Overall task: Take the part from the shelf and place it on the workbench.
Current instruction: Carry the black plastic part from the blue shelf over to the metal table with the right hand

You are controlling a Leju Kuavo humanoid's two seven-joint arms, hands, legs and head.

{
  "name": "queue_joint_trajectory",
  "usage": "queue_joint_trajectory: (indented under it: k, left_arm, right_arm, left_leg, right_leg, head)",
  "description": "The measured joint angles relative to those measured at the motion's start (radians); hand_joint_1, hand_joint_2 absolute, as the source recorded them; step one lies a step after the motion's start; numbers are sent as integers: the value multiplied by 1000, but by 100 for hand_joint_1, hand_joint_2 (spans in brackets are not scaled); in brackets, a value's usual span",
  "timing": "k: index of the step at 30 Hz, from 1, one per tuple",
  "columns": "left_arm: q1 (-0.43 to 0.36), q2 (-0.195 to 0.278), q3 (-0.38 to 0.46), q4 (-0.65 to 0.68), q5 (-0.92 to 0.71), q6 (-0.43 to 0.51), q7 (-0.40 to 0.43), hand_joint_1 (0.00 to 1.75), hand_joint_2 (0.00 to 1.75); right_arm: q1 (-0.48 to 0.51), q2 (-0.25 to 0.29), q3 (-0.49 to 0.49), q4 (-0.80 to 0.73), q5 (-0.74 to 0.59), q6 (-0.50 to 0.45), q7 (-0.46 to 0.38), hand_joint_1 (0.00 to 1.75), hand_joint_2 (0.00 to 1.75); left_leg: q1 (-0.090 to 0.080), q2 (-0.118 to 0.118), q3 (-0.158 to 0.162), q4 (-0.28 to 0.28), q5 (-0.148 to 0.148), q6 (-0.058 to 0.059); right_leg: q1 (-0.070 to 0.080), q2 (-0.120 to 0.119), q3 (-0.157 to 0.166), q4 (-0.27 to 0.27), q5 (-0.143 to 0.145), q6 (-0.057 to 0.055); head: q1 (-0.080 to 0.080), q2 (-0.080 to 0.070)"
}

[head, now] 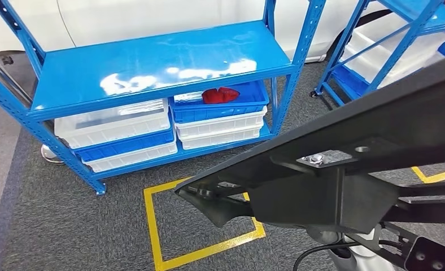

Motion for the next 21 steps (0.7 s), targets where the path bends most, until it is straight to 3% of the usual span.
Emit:
queue_joint_trajectory:
  k: [2,4,5,6,7,8,10,12,14,16,18,19,20,21]
  left_arm:
    - [1,1,-2,0,-3,1,-1,0,175]
    - [4,2,-3,0,-4,8,-11,0,175]
    - [5,2,-4,0,-4,13,-19,0,175]
    - [5,2,-4,0,-3,20,-26,0,175]
    - [5,1,-4,0,-3,26,-33,0,175]
    - [5,0,-4,0,-4,31,-38,0,175]
    - [4,-2,-5,0,-7,34,-43,0,175]
    - [3,-2,-7,0,-12,26,-45,0,175]
    - [1,-4,-11,0,-14,14,-46,0,175]
    - [1,-7,-15,0,-15,4,-49,0,175]
    - [2,-6,-17,0,-16,-2,-52,0,175]
    - [2,-5,-18,0,-19,-6,-53,0,175]
    - [2,-4,-20,0,-22,-10,-53,0,175]
    - [2,-2,-21,0,-26,-13,-55,0,175]
  right_arm:
    - [2,1,0,-1,-7,-6,0,175,175]
    - [17,2,-1,-2,-7,-4,0,175,175]
    - [29,3,-2,-2,-5,-2,0,175,175]
    - [40,3,-2,-2,-2,-1,0,175,175]
    - [48,3,-3,-2,2,0,0,175,175]
    - [54,3,-3,-2,6,1,0,175,175]
    - [61,3,-5,-4,11,6,0,175,175]
    - [71,3,-13,-5,9,23,0,175,175]
    - [80,2,-30,-5,4,55,0,175,175]
    - [82,0,-53,-4,-3,96,0,175,175]
    - [79,0,-76,0,-9,127,0,175,175]
    - [78,0,-88,4,-9,133,0,175,175]
    - [78,0,-98,6,-8,134,0,175,175]
    - [79,0,-106,9,-7,133,0,175,175]
  left_leg:
    - [0,24,-3,-6,6,8]
    - [-2,47,-8,-6,7,10]
    - [-2,59,-9,-5,7,10]
    - [-2,70,-10,-4,7,9]
    - [-2,81,-10,-2,6,8]
    - [-2,92,-10,0,5,6]
    - [-7,109,-9,5,1,-2]
    - [-11,125,-8,7,-2,-12]
    - [-9,135,-6,10,-7,-23]
    - [-5,105,-25,61,-46,-34]
    - [-1,60,-78,188,-116,-41]
    - [-1,49,-107,255,-142,-42]
    - [-1,43,-125,295,-151,-42]
    - [-1,40,-126,299,-141,-41]
  right_leg:
    - [0,-46,-42,93,-59,5]
    - [-5,-61,-95,218,-115,12]
    - [-7,-63,-105,247,-121,15]
    - [-9,-66,-97,239,-109,17]
    - [-10,-73,-68,192,-83,18]
    - [-10,-89,-28,122,-53,17]
    - [-2,-122,35,5,-19,7]
    - [4,-126,46,-26,-17,-6]
    - [3,-106,43,-31,-10,-18]
    - [-1,-88,43,-38,-1,-30]
    - [-2,-70,39,-40,4,-37]
    - [-1,-60,38,-39,5,-38]
    - [0,-48,37,-38,6,-39]
    - [0,-36,37,-37,6,-39]
  head:
    - [0,0]
    - [0,0]
    - [0,0]
    - [0,0]
    - [0,0]
    - [0,0]
    - [0,0]
    - [0,0]
    - [0,0]
    - [0,0]
    - [0,0]
    - [0,0]
    - [0,0]
    - [0,0]
